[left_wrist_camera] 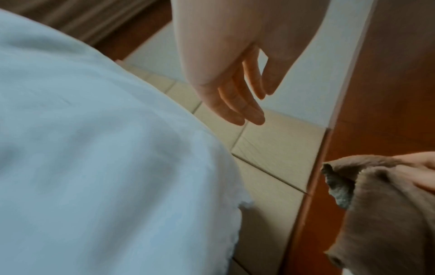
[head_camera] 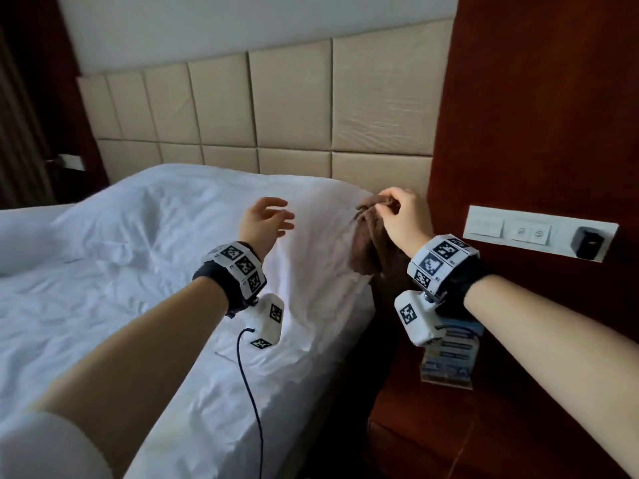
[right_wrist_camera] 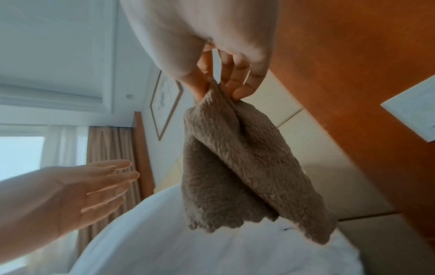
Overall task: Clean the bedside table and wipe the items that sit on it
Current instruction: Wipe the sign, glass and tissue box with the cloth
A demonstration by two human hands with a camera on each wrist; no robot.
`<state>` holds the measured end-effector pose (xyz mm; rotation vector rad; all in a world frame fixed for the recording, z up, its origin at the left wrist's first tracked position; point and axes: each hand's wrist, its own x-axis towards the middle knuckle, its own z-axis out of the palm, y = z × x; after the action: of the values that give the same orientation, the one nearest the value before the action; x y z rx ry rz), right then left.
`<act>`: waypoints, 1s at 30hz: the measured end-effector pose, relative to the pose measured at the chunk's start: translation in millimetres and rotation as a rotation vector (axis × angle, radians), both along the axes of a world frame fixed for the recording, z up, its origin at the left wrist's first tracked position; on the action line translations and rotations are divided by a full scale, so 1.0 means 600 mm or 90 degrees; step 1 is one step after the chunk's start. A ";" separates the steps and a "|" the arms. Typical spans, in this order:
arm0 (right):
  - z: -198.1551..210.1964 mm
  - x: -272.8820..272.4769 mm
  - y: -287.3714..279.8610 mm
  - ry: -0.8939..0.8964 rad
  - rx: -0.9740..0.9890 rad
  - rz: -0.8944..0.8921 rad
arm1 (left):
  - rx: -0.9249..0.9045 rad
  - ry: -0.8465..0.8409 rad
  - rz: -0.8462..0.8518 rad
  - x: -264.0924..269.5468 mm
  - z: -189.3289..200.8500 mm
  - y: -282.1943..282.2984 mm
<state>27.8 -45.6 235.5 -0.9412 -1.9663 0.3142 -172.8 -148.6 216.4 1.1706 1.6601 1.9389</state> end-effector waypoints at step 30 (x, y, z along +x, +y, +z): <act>-0.212 -0.361 -0.334 -0.074 -0.133 0.455 | -0.501 -0.049 0.283 -0.218 -0.312 -0.430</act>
<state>-188.6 -246.2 108.5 -0.3452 -2.3605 0.8947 -303.6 -406.3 29.1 0.4395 2.4427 1.2472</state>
